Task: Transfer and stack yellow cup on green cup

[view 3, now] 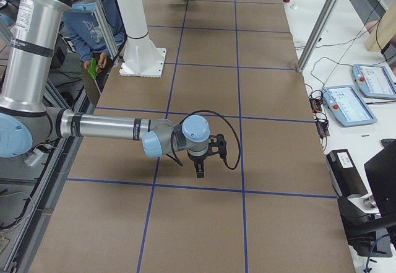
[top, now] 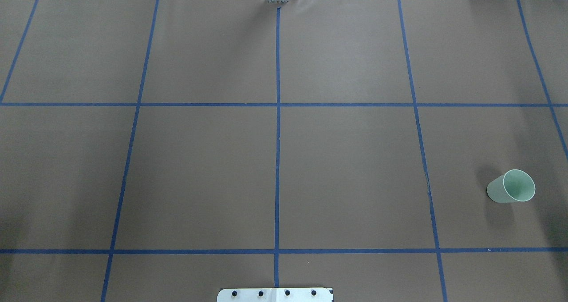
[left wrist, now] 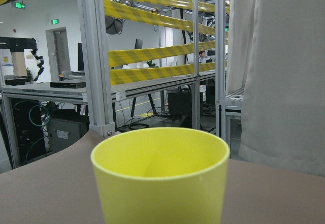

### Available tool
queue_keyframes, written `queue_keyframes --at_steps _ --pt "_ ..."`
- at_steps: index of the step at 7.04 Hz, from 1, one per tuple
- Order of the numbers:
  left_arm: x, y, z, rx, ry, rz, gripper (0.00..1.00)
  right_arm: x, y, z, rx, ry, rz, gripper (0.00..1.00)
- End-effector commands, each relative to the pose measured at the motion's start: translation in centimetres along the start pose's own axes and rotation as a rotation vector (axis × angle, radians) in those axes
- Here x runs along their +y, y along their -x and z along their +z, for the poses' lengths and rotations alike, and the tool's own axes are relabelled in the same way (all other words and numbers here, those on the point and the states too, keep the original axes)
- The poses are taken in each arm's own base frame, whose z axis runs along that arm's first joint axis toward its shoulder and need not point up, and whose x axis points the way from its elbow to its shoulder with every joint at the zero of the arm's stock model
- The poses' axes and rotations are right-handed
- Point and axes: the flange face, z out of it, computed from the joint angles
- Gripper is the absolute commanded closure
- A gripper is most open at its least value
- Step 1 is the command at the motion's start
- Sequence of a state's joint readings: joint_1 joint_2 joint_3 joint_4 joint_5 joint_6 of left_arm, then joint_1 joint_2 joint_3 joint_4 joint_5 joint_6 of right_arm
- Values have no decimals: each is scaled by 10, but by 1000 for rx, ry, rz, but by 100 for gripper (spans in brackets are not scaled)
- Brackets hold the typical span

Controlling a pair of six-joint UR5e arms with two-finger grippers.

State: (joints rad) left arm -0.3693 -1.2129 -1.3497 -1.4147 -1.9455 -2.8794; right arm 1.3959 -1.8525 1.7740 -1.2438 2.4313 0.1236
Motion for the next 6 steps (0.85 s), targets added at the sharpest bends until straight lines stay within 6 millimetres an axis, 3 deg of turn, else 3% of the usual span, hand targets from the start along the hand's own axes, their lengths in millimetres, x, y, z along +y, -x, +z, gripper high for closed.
queue_keyframes --at_steps 1,2,3,4,5,6 --pt "0 1 7 -24 -5 -1 5 1 1 2 -30 7 15 0" --pt "0 0 8 -25 -8 -4 32 1 2 1 -32 6 15 0" --pt "-1 0 11 -25 -14 -5 70 0 2 1 -32 5 16 0" --pt "-6 -1 18 -28 -24 -3 100 -3 4 -1 -31 -1 19 0" --pt "-18 -5 33 -31 -48 29 100 -5 6 -1 -32 -2 16 0" --pt "-46 -11 63 -29 -84 49 100 -6 8 -3 -34 -5 14 0"
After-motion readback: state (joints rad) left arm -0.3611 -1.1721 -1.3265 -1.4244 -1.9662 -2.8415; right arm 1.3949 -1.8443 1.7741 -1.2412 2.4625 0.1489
